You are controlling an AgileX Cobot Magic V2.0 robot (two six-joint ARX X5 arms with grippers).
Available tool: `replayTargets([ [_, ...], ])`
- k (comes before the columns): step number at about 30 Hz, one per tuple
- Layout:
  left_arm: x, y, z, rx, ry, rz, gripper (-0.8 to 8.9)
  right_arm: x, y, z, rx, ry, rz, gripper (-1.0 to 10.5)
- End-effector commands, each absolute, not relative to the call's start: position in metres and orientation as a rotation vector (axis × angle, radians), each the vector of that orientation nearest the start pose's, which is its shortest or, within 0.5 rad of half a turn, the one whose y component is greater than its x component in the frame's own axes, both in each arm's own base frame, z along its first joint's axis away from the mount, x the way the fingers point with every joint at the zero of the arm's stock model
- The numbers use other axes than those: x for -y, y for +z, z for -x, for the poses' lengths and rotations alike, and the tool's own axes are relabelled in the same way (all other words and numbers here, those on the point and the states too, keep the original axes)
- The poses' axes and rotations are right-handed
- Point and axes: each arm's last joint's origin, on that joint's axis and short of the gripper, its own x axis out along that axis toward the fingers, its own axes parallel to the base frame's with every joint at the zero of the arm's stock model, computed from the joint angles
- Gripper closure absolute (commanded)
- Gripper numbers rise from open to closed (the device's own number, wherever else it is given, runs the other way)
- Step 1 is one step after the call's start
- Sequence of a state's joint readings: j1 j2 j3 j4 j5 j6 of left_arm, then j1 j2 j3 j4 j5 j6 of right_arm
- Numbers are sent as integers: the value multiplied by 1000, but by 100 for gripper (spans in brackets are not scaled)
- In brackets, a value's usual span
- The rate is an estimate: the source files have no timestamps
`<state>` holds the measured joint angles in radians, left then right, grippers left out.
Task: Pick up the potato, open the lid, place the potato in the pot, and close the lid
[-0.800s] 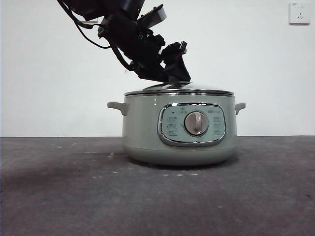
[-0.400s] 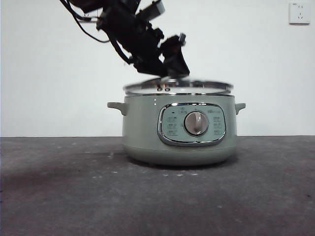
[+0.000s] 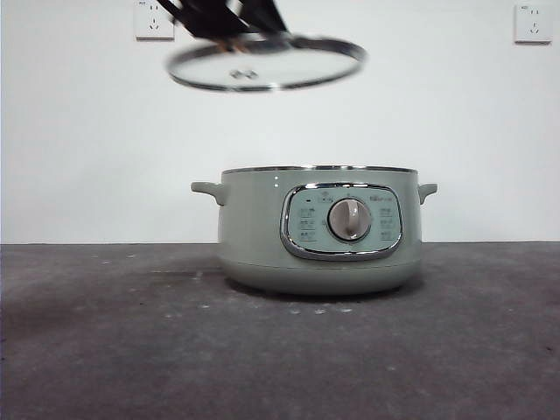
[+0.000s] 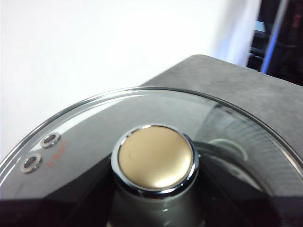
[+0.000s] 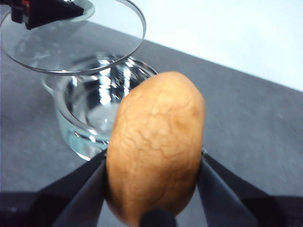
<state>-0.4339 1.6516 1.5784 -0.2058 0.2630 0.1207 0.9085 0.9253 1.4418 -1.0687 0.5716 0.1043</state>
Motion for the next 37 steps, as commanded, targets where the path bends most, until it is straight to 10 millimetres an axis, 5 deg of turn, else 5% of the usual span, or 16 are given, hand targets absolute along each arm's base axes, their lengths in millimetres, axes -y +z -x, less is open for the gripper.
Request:
replayTargets([
  [1,142,412,-330,-170,-661,-148,821,-102,442,-99,-379,339,303,958],
  [8,89,435,-304,-222,-578,-133,820,-136,438,-155,-353,498,243,959],
  [16,50,437,-270,-247,-532,-132,820,-141,403,-257,-448,627,106,959],
  [28,36,379,-206,-296,-509,-97,820,-192,329,-381,-742,672,166,959],
  [37,32,385,-170,-229,-504,-87,820,-213,253,-428,-972,628,268,959],
])
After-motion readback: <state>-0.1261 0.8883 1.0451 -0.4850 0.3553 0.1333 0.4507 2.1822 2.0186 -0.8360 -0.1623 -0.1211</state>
